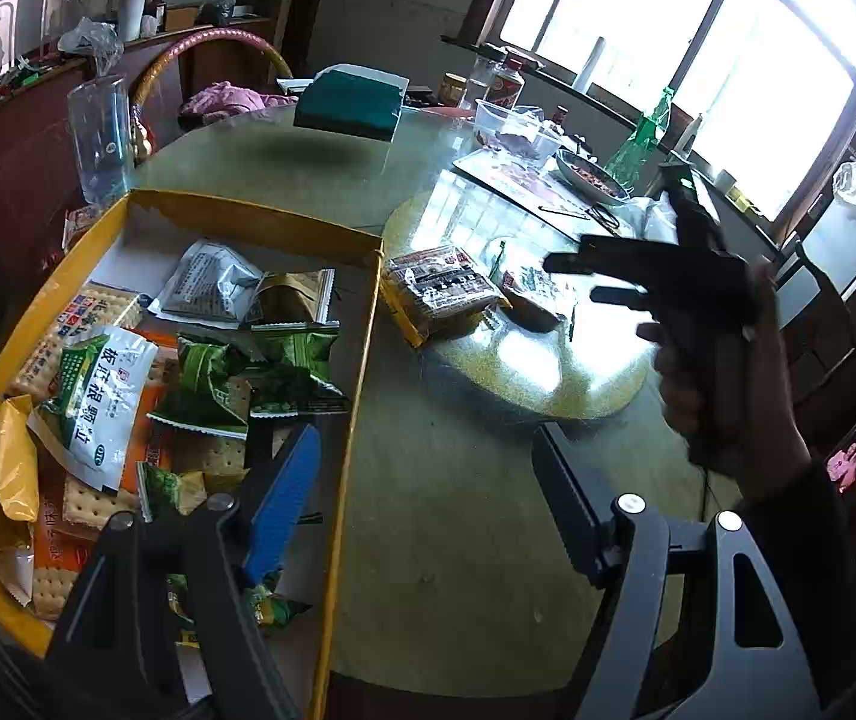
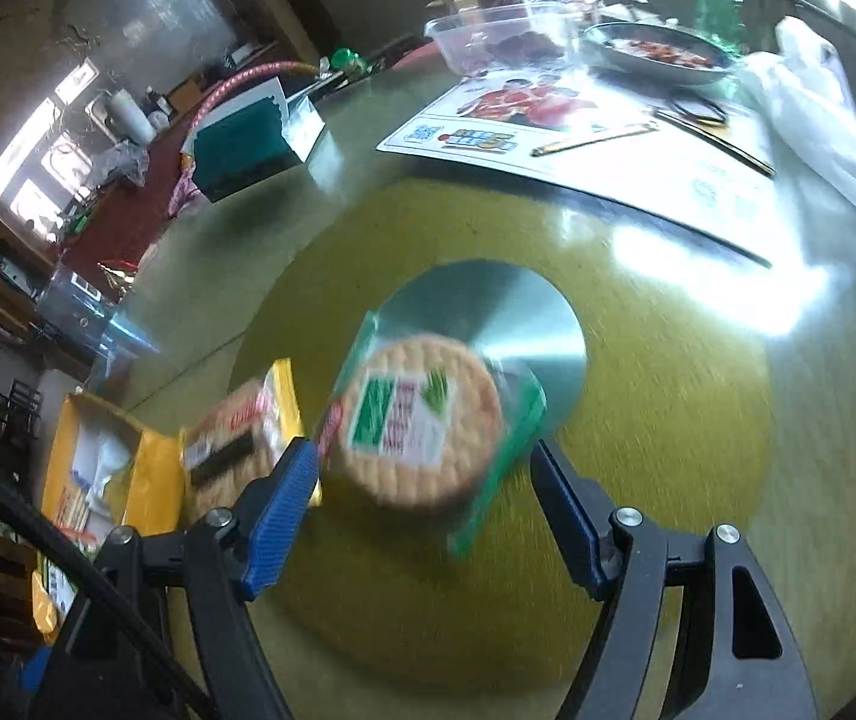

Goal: Organize snacks
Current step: 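Grasp the round XiangCong cracker pack with right tool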

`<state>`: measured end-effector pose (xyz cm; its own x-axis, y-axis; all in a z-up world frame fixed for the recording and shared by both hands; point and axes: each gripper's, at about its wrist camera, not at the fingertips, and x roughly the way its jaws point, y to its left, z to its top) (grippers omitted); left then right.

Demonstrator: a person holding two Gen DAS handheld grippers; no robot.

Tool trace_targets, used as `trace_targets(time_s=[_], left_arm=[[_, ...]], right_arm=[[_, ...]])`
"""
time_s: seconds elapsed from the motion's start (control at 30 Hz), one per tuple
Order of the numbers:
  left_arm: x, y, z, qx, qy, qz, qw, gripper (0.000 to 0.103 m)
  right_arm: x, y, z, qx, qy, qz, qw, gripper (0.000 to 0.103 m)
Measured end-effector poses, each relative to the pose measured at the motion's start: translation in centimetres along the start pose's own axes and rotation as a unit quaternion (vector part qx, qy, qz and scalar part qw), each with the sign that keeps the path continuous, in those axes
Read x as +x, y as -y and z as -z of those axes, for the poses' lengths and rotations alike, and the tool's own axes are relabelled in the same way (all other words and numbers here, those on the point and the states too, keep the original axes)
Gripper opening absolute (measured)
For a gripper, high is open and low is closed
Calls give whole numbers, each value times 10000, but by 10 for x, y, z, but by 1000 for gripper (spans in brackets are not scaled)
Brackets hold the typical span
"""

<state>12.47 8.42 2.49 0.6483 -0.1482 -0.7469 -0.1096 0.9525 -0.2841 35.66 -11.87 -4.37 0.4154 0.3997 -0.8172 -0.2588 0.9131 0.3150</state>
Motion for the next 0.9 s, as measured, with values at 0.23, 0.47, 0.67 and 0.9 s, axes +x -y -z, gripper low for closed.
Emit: trace_targets(time_s=[0.23,0.47,0.67,0.9], left_arm=[[1,-13,0,-125,-73,64,9999,74],[-1,-19,-1,-209,-30,127,9997,74],[-2,-21,-1,-189,-37,126,9997,74],[-10,-28,0,-266,33,78,9996,74]], right_arm=[[25,-14,-23,-355,-75,239,9991,73],[17,-11,-7,-750,-102,17,9971,75],[11,-18,-12,-934,-51,94,9956,75],[39,-11,-23,-720,-129,40,9973,76]])
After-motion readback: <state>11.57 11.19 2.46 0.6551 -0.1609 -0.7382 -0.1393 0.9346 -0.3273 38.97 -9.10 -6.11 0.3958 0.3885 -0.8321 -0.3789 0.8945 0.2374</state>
